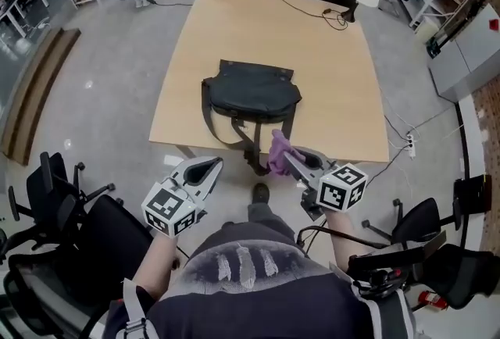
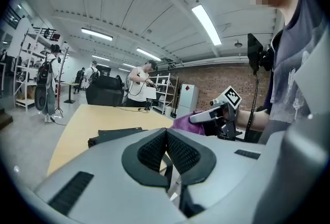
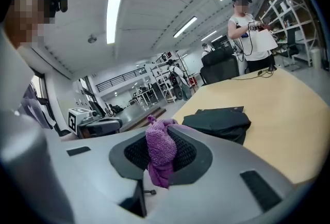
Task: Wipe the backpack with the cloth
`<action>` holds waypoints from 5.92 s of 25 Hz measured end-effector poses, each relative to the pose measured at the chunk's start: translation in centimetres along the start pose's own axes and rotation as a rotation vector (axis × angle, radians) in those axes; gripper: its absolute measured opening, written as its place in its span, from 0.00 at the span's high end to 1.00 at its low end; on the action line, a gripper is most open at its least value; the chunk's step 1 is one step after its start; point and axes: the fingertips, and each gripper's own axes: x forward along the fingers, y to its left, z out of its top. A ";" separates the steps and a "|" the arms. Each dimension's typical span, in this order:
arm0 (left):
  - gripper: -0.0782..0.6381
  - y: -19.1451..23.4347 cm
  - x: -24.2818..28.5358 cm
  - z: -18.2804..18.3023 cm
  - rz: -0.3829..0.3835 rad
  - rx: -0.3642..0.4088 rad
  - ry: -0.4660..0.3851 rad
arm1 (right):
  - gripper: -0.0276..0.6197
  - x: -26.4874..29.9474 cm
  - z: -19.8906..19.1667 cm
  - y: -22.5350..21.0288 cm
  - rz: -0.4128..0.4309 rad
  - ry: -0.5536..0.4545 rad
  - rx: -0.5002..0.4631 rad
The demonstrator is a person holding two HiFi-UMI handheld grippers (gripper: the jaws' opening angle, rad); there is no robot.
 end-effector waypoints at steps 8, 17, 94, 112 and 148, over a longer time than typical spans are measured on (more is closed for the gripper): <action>0.88 3.9 9.8 2.9 0.036 0.026 0.046 | 0.87 1.8 6.9 -13.8 -0.167 0.031 -0.162; 0.88 7.6 14.9 3.2 0.116 -0.007 0.091 | 0.87 8.4 7.2 -29.7 -0.440 0.250 -0.388; 0.88 27.3 11.6 0.1 0.098 -0.121 0.124 | 0.87 32.4 1.2 -28.2 -0.245 0.741 -0.330; 0.88 21.3 21.9 1.3 -0.187 -0.065 0.185 | 0.87 15.7 7.2 -38.6 -0.649 0.546 -0.269; 0.88 28.1 15.3 0.1 0.042 -0.109 0.169 | 0.87 39.3 1.2 -26.3 -0.186 0.730 -0.460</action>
